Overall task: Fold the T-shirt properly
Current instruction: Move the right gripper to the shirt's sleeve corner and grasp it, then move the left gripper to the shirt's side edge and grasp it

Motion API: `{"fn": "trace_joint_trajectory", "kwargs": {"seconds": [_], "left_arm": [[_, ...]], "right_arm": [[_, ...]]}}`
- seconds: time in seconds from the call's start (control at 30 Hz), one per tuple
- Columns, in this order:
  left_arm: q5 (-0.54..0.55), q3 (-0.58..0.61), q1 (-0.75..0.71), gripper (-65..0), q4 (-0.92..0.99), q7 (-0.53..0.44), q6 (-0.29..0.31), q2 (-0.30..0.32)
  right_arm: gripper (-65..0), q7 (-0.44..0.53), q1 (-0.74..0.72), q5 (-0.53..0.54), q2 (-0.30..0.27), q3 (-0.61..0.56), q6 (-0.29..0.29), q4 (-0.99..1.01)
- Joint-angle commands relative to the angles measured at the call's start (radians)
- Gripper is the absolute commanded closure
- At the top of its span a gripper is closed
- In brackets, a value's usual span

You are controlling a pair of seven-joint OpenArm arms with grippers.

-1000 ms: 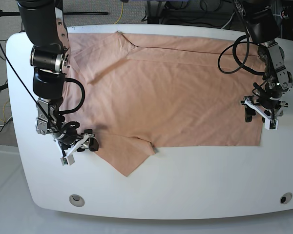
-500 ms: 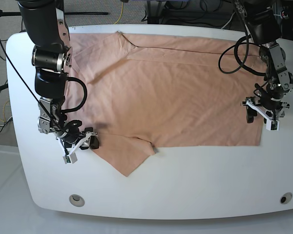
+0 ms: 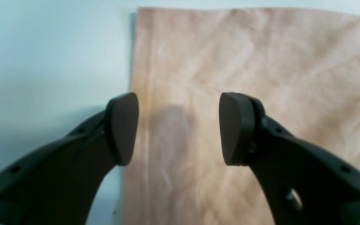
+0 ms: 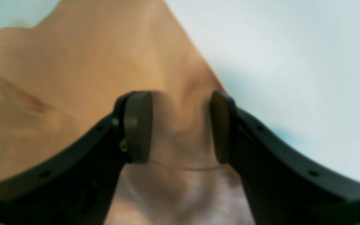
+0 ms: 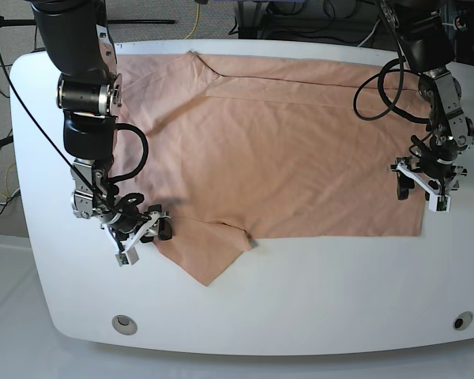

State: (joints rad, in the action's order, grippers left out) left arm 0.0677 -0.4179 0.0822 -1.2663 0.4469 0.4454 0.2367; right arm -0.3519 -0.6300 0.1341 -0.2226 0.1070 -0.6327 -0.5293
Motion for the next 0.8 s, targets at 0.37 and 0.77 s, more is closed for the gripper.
{"fn": "trace_joint_trajectory", "kwargs": {"seconds": [0.37,0.77], "left_arm": [[0.008,-0.007,0.014,-38.1,-0.019,-0.019,-0.003,0.028],[0.005,-0.002,0.011,-37.9,-0.015,-0.017,-0.003,0.038]], "right_arm": [[-28.7,-0.013,-0.013,-0.007,0.0,0.015,-0.014,-0.01],[-27.6,-0.009,0.0,-0.01,0.0,0.016,-0.02,-0.007]]}}
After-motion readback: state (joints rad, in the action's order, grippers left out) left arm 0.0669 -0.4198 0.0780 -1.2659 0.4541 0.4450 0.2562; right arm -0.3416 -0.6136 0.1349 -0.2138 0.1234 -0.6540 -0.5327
